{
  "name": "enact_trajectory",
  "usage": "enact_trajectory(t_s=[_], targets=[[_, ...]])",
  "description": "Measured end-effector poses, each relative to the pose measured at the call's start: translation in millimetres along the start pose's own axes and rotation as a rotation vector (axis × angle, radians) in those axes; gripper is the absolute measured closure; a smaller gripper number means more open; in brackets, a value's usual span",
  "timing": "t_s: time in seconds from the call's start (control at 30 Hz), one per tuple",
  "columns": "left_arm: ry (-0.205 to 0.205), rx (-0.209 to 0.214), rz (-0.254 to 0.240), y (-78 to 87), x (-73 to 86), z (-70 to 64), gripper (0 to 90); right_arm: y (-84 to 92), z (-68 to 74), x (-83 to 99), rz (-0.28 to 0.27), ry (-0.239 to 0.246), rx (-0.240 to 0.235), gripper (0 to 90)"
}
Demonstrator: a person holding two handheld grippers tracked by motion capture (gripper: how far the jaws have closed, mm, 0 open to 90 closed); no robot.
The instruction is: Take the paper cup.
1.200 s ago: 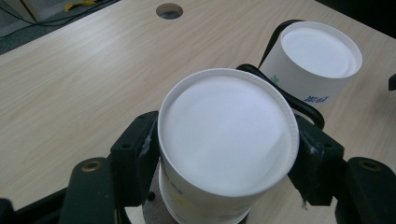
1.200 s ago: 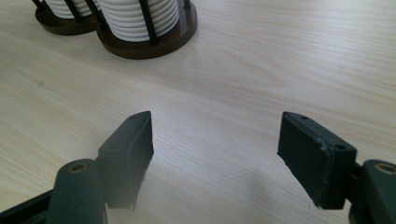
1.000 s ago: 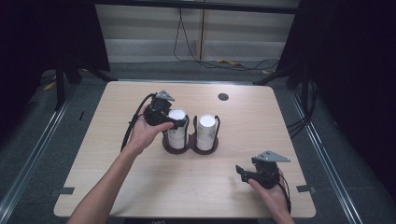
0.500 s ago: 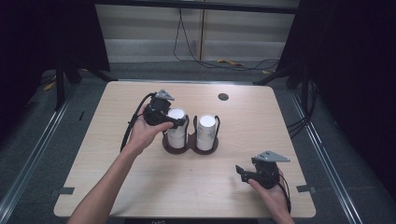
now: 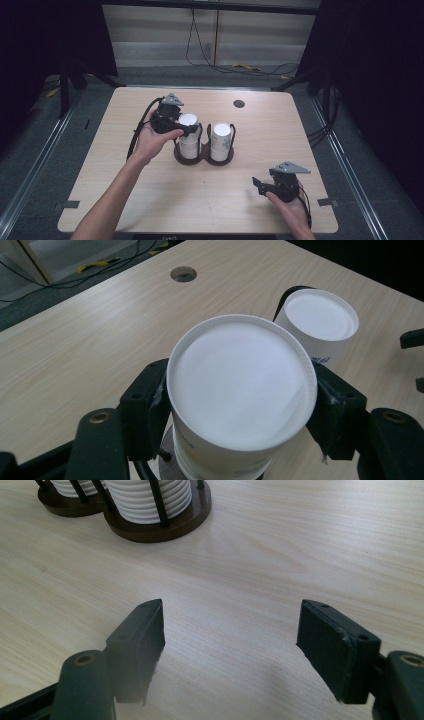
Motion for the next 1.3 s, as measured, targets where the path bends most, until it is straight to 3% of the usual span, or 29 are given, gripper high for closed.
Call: enact_trajectory(t_s=[0.33, 0.6, 0.93, 1.1, 1.3], targets=[[-0.014, 0.021, -0.029, 8.6, -3.8, 1.6, 34.7, 0.2, 0.2, 0.0, -0.002, 0.002, -0.002, 27.0], [-0.031, 0.002, -0.059, 17.0, -10.3, 0.8, 35.0, 0.0, 0.8, -0.4, -0.005, 0.001, -0.002, 26.9], [0.017, 0.034, -0.148, 25.8, -16.4, 4.0, 35.1, 0.2, 0.4, -0.4, -0.007, 0.001, 0.000, 26.9], [0.006, 0.044, -0.181, 29.9, -19.9, 4.6, 35.0, 0.0, 0.8, -0.4, -0.006, 0.001, -0.002, 26.9], [0.010, 0.012, -0.193, 32.5, -19.5, 6.9, 35.0, -0.1, 0.6, -0.6, -0.009, 0.000, 0.003, 26.9]])
Point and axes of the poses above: each handheld gripper's, and its own axes: y roughly backward along the jaws, x roughly out of its underside, z roughly to its left, the point moved 5 cm from there along -y, roughly forward along the jaws, and after that the axes turned 8 degrees about -x, right-handed, at the moved point
